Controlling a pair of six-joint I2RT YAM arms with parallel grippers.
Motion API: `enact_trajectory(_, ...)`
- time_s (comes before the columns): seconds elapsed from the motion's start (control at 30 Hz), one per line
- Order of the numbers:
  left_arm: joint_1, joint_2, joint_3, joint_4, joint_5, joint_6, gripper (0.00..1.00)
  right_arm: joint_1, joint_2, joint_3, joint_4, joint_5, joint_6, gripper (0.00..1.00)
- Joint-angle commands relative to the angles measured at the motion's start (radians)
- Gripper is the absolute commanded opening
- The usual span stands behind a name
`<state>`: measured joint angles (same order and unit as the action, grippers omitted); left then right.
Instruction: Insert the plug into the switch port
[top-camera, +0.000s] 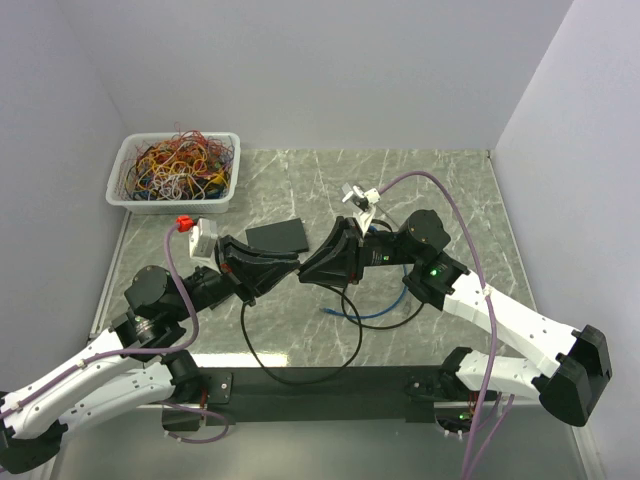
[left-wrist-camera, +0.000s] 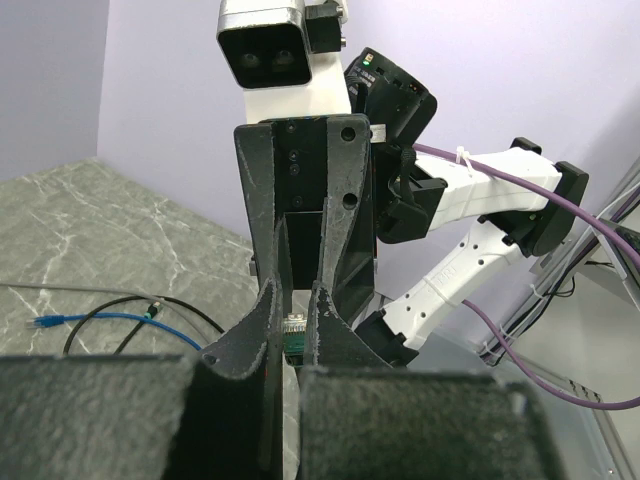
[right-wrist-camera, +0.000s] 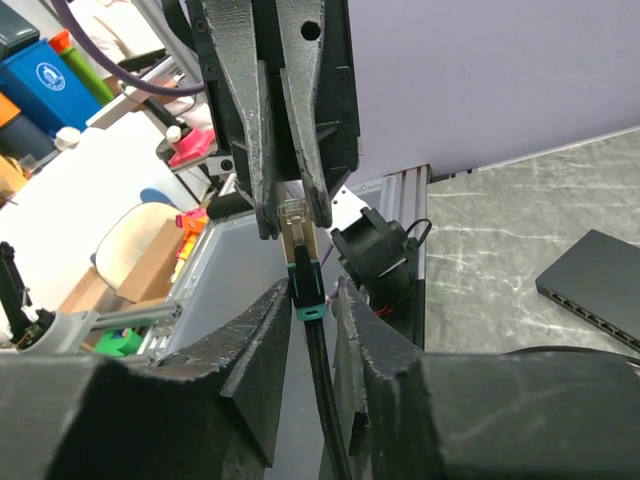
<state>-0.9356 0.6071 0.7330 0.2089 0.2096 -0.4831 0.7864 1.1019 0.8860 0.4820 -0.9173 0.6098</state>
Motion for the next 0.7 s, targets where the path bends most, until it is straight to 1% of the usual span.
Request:
enact_trajectory(0.0,0.001,0.003,-0.007,0.055,0.005,-0.003,0.00,0.005,-0.008,0.042,0.009,0.024,-0.013,0.32)
enact_trajectory(0.07,0.003,0.003,-0.010,0.053,0.004,-0.003,0.01,0.005,-0.013,0.041,0.007,0.034,-0.013,0.29)
enact_trajectory(0.1,0.001,0.002,-0.012,0.052,0.001,-0.005,0.01,0.005,-0.016,0.039,0.007,0.038,-0.015,0.25)
enact_trajectory(0.17,0.001,0.002,-0.015,0.046,-0.009,-0.005,0.01,0.005,-0.019,0.037,0.006,0.046,-0.013,0.16)
enact_trajectory(0.2,0.001,0.002,-0.015,0.040,-0.016,-0.009,0.00,0.007,-0.020,0.036,0.007,0.051,-0.013,0.05)
enact_trajectory(0.23,0.001,0.000,-0.015,0.031,-0.024,-0.014,0.03,0.007,-0.022,0.036,0.006,0.051,-0.013,0.01)
enact_trajectory(0.27,0.001,0.000,-0.017,0.023,-0.036,-0.014,0.07,0.008,-0.023,0.033,0.006,0.057,-0.015,0.00)
enact_trajectory(0.3,0.001,0.000,-0.015,-0.003,-0.070,-0.020,0.13,0.007,-0.028,0.030,0.006,0.061,-0.015,0.00)
enact_trajectory(0.33,0.001,0.000,-0.017,-0.023,-0.093,-0.025,0.29,0.007,-0.031,0.027,-0.002,0.066,-0.018,0.00)
enact_trajectory(0.37,0.001,-0.001,-0.015,-0.048,-0.126,-0.028,0.41,0.007,-0.036,0.022,-0.016,0.080,-0.034,0.00)
enact_trajectory(0.4,0.001,-0.001,-0.014,-0.116,-0.204,-0.040,0.52,0.005,-0.049,0.021,-0.064,0.119,-0.048,0.00)
enact_trajectory(0.43,0.001,0.000,-0.009,-0.152,-0.254,-0.048,0.68,0.007,-0.057,0.021,-0.097,0.153,-0.064,0.00)
enact_trajectory(0.47,0.001,0.002,-0.007,-0.192,-0.297,-0.058,0.75,0.005,-0.068,0.018,-0.129,0.187,-0.093,0.00)
enact_trajectory(0.5,0.001,-0.001,-0.009,-0.231,-0.388,-0.081,0.80,-0.004,-0.092,0.015,-0.158,0.271,-0.105,0.00)
enact_trajectory(0.53,0.003,-0.003,-0.009,-0.297,-0.427,-0.095,0.89,-0.015,-0.108,0.011,-0.215,0.308,-0.114,0.00)
enact_trajectory(0.6,0.001,-0.018,-0.021,-0.347,-0.499,-0.136,0.94,-0.051,-0.154,-0.015,-0.247,0.377,-0.116,0.00)
enact_trajectory(0.67,0.001,-0.030,-0.027,-0.417,-0.588,-0.164,0.99,-0.148,-0.186,-0.044,-0.267,0.420,-0.090,0.00)
